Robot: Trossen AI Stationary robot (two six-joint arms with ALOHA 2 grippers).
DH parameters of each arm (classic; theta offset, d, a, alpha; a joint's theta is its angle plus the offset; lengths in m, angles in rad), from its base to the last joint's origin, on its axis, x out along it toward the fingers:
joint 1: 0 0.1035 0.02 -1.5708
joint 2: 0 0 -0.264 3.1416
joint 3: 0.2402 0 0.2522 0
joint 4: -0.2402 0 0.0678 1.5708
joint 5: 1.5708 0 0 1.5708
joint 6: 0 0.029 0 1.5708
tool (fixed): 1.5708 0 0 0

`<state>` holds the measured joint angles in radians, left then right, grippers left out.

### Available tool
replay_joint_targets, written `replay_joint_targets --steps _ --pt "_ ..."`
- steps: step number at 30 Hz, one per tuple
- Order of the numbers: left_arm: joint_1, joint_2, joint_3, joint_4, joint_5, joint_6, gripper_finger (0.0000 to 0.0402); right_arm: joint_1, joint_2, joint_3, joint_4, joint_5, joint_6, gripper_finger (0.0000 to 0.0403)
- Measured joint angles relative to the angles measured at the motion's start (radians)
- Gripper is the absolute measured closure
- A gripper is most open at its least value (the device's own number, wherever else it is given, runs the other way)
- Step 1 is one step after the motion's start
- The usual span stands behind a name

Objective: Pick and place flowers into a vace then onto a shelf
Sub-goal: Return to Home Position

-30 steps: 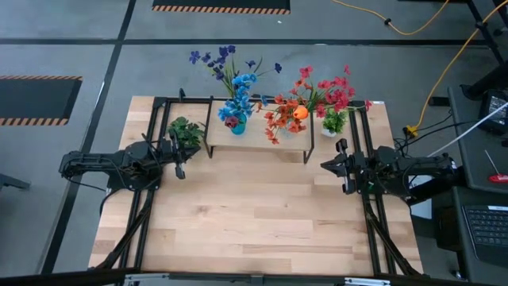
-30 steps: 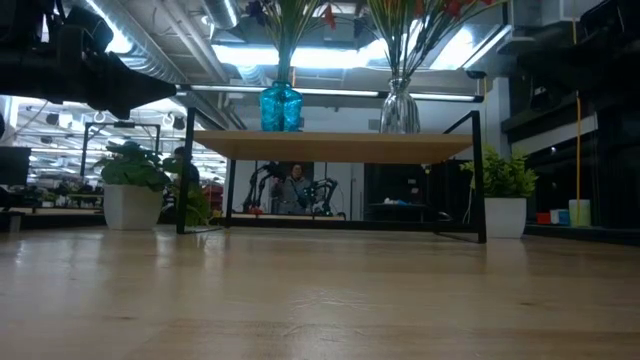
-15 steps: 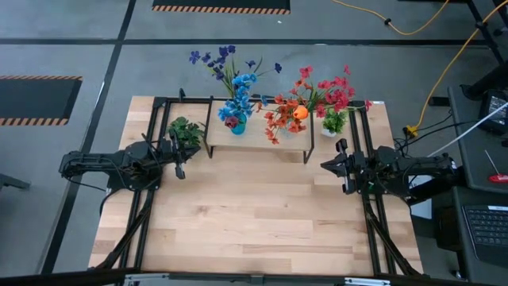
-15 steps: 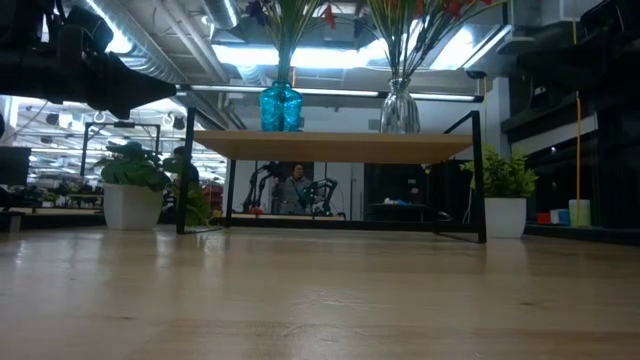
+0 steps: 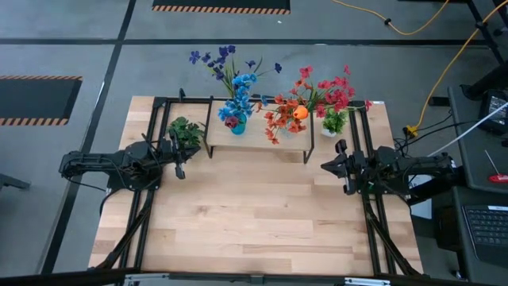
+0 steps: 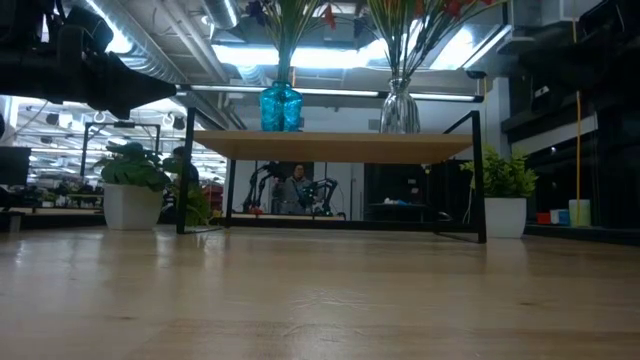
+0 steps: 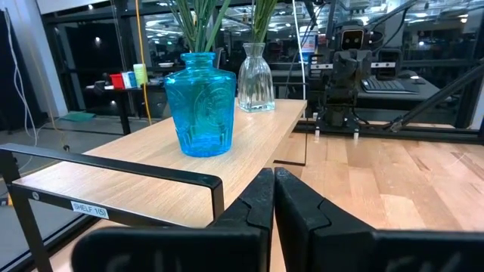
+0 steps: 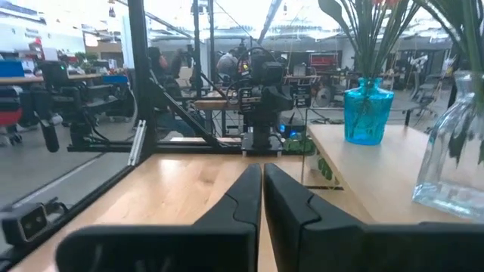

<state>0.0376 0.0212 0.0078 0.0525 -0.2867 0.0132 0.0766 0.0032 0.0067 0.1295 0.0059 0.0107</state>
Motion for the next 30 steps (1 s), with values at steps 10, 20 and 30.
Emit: replay_joint_targets --steps 10,20,30 --pt "0.0 0.0 0.0 0.0 0.0 0.0 0.0397 0.0 0.001 0.0 -0.002 0.0 0.079 0.0383" --pt "0.0 0.0 0.0 0.0 0.0 0.0 0.0398 0.0 0.001 0.0 -0.002 0.0 0.06 0.0383" --pt "0.0 0.0 0.0 0.0 0.0 0.0 0.0394 0.0 0.001 0.0 -0.002 0.0 0.06 0.0383"
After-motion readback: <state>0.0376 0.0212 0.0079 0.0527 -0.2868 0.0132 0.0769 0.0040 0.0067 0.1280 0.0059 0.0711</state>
